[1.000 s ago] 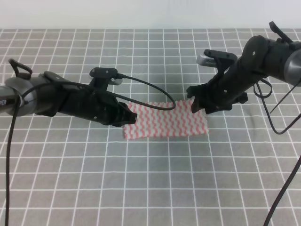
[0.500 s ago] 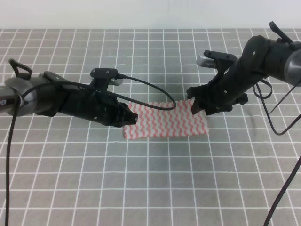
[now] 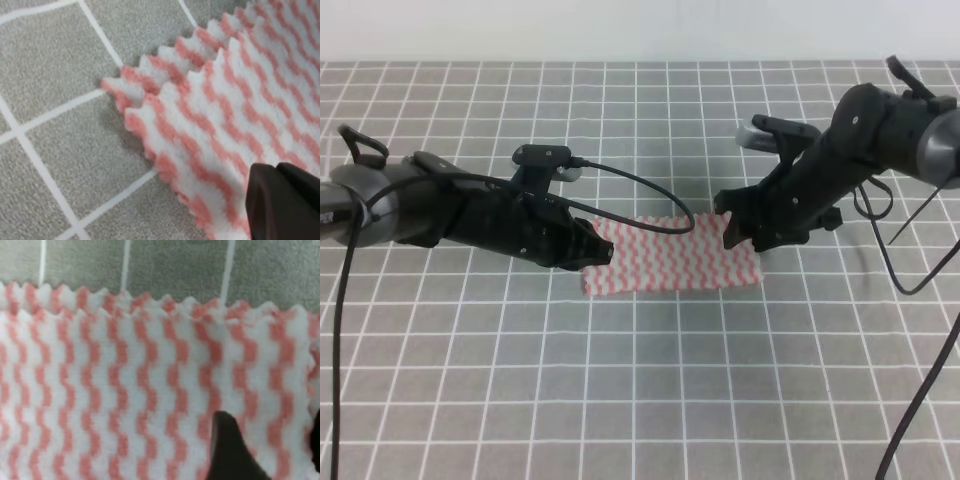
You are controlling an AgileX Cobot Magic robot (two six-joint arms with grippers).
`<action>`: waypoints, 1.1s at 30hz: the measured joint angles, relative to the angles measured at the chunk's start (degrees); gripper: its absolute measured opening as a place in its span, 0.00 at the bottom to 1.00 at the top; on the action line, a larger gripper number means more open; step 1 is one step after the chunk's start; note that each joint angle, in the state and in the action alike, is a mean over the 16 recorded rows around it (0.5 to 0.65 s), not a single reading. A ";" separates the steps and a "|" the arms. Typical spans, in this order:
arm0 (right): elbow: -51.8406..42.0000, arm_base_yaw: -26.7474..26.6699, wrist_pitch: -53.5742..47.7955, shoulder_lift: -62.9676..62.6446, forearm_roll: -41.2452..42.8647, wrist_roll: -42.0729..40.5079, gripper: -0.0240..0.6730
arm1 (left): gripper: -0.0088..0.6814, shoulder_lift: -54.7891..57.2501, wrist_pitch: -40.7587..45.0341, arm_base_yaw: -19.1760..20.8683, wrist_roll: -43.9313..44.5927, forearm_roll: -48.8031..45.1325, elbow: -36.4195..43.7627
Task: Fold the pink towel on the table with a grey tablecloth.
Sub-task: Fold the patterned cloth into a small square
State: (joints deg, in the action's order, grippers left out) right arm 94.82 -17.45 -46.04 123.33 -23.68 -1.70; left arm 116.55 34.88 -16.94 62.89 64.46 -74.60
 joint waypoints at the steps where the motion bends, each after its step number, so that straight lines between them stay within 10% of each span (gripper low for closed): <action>1: 0.00 0.06 0.07 0.08 -0.06 0.00 0.48 | 0.01 0.02 0.02 -0.01 -0.01 -0.03 0.00; 33: 0.27 0.85 -0.54 1.50 -3.34 -0.25 0.39 | 0.01 0.00 0.26 0.02 0.03 -0.16 0.01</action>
State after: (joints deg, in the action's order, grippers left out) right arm 95.09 -16.60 -46.58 124.83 -27.02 -1.95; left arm 116.55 35.14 -16.93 62.92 64.30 -74.59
